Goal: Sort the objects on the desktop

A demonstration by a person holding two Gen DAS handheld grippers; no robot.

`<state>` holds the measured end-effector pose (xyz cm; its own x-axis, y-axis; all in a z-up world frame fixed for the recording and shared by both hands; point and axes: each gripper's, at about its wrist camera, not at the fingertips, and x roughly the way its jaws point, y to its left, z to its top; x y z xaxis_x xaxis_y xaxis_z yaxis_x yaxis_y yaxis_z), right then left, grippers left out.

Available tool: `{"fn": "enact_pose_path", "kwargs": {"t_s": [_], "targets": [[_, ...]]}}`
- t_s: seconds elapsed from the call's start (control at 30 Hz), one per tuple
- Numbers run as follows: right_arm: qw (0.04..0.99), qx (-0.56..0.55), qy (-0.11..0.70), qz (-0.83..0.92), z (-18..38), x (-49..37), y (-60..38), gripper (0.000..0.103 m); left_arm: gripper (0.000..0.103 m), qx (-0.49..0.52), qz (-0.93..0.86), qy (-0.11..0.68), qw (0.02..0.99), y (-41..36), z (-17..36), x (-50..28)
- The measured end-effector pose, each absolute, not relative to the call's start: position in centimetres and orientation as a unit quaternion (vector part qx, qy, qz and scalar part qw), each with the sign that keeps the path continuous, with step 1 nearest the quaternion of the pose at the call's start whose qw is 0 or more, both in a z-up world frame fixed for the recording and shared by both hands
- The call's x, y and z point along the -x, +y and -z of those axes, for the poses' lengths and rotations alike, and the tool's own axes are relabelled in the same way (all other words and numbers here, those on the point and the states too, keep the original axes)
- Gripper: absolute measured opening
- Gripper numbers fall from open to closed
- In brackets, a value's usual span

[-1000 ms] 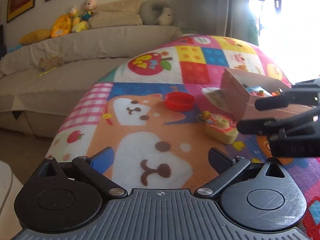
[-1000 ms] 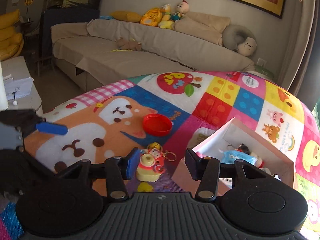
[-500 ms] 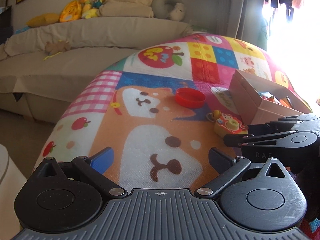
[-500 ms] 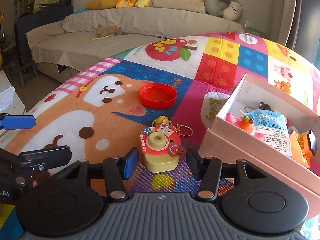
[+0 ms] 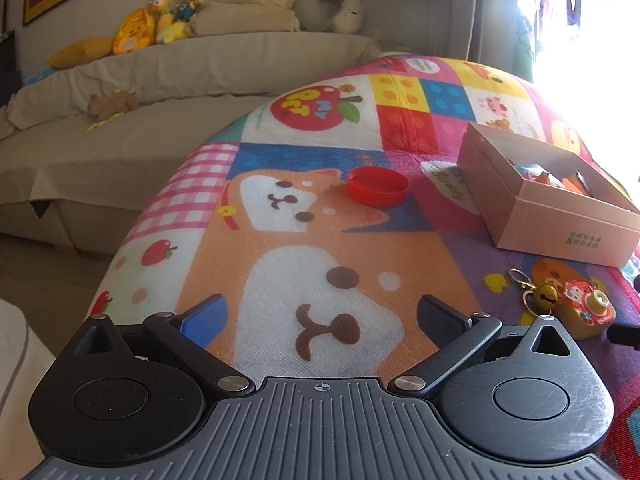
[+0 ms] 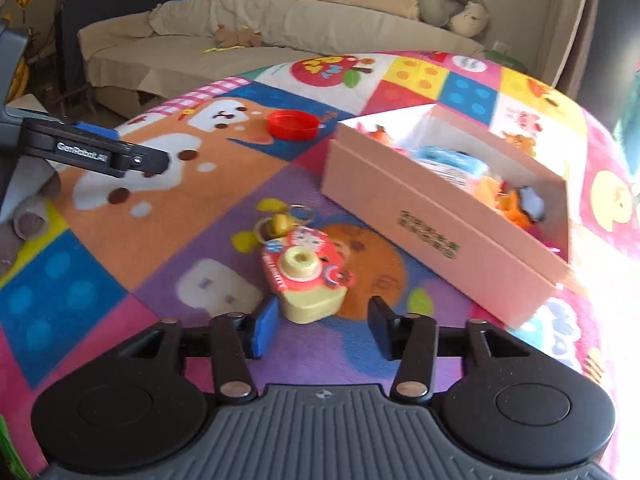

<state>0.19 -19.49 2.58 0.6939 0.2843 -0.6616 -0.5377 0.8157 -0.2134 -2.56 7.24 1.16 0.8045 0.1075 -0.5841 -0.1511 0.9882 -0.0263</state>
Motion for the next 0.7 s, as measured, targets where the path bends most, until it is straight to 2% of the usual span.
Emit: {"fn": "enact_pose_path", "kwargs": {"t_s": [0.07, 0.17, 0.2, 0.33, 0.47, 0.6, 0.67, 0.7], "targets": [[0.911, 0.188, 0.322, -0.175, -2.4, -1.0, -21.3, 0.073, 0.103, 0.034, -0.062, 0.304, 0.950, 6.9, -1.3, 2.2], [0.914, 0.110, 0.354, -0.165, -2.4, -2.1, -23.8, 0.084, 0.103, 0.023, -0.043, 0.289, 0.956, 6.2, -1.8, 0.2], [0.912, 0.086, 0.362, -0.172, -2.2, -2.2, -24.3, 0.085, 0.103, 0.011, -0.042, 0.284, 0.958, 5.8, -2.0, -0.9], [0.909, 0.057, 0.365, -0.194, -1.4, -1.2, -24.1, 0.100, 0.103, -0.016, -0.050, 0.288, 0.956, 5.0, -2.2, -7.0], [0.911, 0.068, 0.356, -0.198, -1.4, -0.5, -23.6, 0.103, 0.103, -0.009, -0.065, 0.324, 0.944, 4.7, -1.3, -13.6], [0.907, 0.067, 0.364, -0.202, -1.3, -0.6, -23.4, 0.103, 0.103, -0.007, -0.080, 0.335, 0.939, 4.3, -0.7, -15.9], [0.906, 0.072, 0.364, -0.203, -1.2, -0.7, -23.3, 0.103, 0.097, -0.014, -0.083, 0.335, 0.938, 4.0, -0.6, -15.9], [0.906, 0.074, 0.365, -0.204, -1.2, -0.8, -23.2, 0.103, 0.084, -0.017, -0.080, 0.339, 0.937, 4.0, -0.6, -15.8]]}}
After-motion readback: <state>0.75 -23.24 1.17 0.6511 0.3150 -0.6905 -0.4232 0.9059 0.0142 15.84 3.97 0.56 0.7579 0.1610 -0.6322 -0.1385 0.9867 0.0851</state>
